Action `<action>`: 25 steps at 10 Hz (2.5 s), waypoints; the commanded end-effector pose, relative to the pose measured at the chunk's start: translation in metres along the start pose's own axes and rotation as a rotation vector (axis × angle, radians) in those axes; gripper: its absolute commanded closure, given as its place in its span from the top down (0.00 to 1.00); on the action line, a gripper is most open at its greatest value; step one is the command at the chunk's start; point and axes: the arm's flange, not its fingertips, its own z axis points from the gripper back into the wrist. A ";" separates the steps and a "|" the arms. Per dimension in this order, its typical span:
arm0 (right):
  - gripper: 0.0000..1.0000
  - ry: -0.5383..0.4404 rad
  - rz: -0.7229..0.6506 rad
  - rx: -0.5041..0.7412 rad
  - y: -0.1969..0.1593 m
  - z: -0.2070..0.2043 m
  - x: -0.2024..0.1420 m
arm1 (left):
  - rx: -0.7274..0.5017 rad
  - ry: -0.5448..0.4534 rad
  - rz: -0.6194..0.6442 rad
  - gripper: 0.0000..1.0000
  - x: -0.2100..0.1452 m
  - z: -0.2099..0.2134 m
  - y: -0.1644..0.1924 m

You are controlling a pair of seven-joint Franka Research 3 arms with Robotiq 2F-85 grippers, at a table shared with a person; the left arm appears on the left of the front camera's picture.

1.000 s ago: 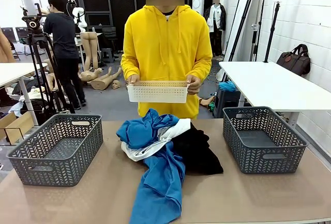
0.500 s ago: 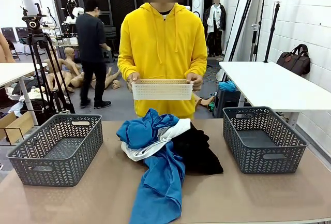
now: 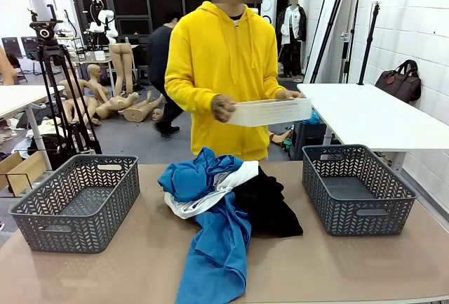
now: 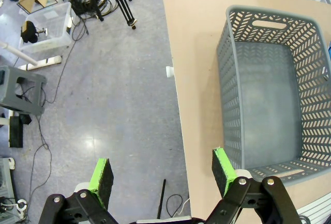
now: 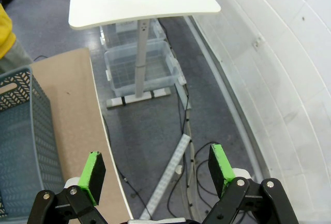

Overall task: Sort the tops and bottoms.
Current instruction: Lift clothes from the center of the table with your left hand.

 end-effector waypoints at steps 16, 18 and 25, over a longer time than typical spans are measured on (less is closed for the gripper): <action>1.00 0.008 0.011 -0.002 -0.001 0.001 -0.001 | 0.012 0.007 -0.010 1.00 -0.001 0.000 0.004; 1.00 0.008 0.011 -0.002 -0.001 0.001 -0.001 | 0.012 0.007 -0.010 1.00 -0.001 0.000 0.004; 1.00 0.008 0.011 -0.002 -0.001 0.001 -0.001 | 0.012 0.007 -0.010 1.00 -0.001 0.000 0.004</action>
